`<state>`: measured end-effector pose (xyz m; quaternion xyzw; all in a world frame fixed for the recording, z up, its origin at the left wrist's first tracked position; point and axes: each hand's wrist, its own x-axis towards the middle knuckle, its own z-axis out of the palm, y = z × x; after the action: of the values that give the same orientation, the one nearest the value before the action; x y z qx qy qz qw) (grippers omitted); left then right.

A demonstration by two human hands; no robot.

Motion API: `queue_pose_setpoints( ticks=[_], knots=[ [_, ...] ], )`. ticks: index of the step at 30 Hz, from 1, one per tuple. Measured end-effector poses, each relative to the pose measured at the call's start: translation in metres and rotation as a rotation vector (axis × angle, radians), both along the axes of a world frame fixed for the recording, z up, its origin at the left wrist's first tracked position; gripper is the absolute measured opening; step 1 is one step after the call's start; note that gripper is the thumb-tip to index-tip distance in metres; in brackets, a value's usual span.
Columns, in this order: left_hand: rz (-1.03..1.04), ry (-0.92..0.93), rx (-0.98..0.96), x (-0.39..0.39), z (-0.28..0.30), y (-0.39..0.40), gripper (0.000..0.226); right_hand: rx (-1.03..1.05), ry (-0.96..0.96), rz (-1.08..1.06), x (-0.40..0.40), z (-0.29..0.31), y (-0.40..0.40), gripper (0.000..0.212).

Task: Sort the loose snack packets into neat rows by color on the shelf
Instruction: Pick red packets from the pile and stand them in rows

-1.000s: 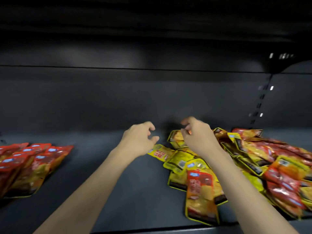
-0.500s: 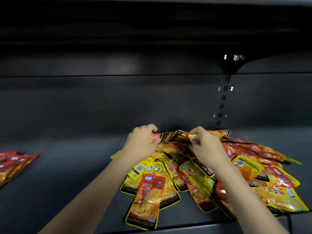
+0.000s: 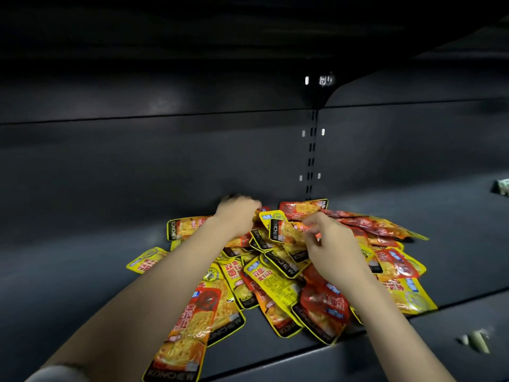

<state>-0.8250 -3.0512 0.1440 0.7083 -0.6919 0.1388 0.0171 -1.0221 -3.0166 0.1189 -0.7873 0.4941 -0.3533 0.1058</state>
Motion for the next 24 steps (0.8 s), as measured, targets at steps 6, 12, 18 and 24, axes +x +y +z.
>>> queue_pose_setpoints(
  ticks=[6,12,18,24],
  knots=[
    [0.068,-0.07,-0.05,0.002,0.001,0.005,0.025,-0.031,0.027,0.001,0.0,0.004,-0.019,0.025],
    [0.093,0.041,-0.085,0.02,0.006,0.039,0.035,-0.008,0.057,-0.033,0.016,0.016,-0.062,0.029],
    [0.178,0.191,-0.267,0.044,0.017,0.078,0.036,0.072,0.24,-0.064,0.037,0.032,-0.099,0.044],
    [0.138,0.601,-0.537,0.051,0.013,0.118,0.016,0.11,0.529,-0.138,0.046,0.028,-0.126,0.04]
  ],
)
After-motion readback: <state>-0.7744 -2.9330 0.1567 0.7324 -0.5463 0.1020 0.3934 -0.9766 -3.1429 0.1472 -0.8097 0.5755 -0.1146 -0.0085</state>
